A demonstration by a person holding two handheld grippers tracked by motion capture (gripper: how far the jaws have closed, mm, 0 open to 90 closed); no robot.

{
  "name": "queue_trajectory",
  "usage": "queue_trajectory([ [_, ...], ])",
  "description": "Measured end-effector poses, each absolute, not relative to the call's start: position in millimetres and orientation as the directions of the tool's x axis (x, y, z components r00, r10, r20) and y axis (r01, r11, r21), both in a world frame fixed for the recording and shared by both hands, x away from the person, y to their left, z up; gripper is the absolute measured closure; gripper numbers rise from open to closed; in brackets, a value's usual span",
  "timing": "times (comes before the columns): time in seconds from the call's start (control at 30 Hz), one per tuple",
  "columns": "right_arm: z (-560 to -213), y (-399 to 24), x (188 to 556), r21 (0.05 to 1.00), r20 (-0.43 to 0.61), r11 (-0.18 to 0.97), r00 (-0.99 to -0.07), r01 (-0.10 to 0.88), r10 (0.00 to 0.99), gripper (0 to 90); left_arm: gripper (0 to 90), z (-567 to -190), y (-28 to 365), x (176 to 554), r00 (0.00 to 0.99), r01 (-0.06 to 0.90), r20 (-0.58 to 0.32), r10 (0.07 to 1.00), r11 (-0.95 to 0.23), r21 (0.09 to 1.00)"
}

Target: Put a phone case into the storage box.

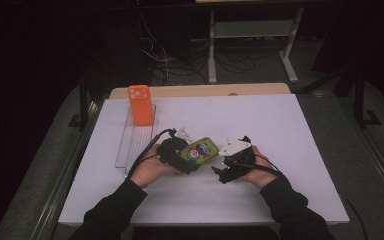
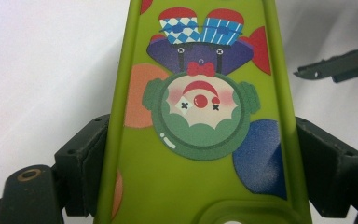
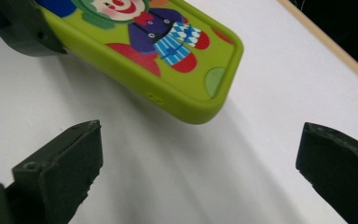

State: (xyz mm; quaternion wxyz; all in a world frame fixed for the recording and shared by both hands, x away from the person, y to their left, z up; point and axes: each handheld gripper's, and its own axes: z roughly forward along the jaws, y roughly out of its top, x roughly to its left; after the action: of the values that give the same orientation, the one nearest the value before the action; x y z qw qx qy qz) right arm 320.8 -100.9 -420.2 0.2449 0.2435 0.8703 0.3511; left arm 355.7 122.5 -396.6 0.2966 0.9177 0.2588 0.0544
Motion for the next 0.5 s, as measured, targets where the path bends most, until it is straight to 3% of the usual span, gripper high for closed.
queue_trajectory([
  [0.5,-421.4,-97.4,311.6,0.683,-0.462,0.727,-0.730,0.070,0.504,0.1,15.4,-397.3,120.7,353.8,0.849,0.461,-0.076,0.524,-0.660,0.593],
])
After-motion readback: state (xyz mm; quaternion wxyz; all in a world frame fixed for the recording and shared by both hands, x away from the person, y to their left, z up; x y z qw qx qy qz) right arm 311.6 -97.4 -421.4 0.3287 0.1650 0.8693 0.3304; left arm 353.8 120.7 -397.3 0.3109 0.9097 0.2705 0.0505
